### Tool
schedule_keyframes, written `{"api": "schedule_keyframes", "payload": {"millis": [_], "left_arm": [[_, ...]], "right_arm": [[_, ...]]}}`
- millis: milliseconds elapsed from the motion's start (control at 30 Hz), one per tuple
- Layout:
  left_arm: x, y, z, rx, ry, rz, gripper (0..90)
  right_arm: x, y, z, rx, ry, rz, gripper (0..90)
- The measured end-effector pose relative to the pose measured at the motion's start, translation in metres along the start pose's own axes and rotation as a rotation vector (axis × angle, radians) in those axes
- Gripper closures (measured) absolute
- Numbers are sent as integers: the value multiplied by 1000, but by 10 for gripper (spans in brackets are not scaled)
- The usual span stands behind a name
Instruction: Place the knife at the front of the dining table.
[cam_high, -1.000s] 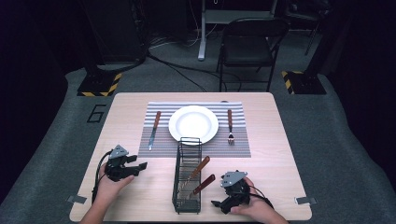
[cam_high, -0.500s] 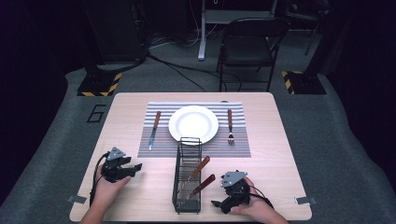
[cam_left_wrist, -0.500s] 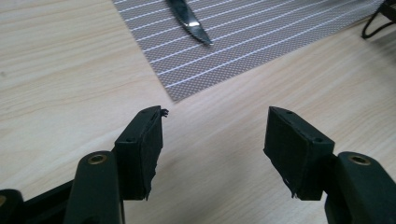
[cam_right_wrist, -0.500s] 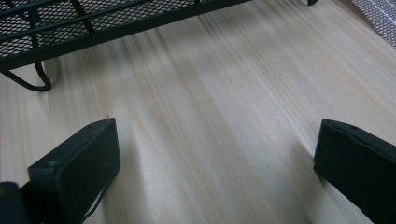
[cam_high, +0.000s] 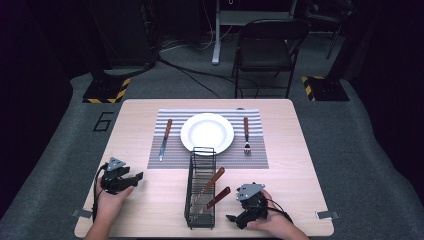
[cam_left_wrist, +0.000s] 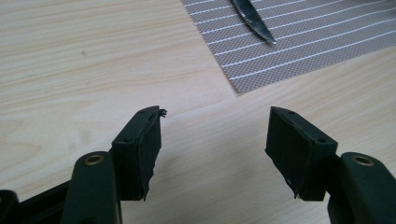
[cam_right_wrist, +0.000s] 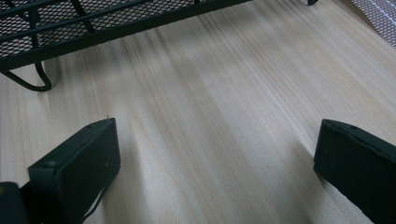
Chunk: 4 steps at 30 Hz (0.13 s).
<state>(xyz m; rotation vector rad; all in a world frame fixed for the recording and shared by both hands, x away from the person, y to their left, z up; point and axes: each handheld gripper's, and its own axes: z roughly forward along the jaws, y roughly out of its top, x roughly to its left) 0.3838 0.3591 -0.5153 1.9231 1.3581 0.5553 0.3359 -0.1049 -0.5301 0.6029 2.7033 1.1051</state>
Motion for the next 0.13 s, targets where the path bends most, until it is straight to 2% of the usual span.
{"api": "schedule_keyframes", "payload": {"millis": [67,133], "left_arm": [[2,-1,0,11,11,1,357],[7,-3,2,8,50,-10,357]], "right_arm": [[0,0,0,0,0,0,0],[0,0,0,0,0,0,0]]}}
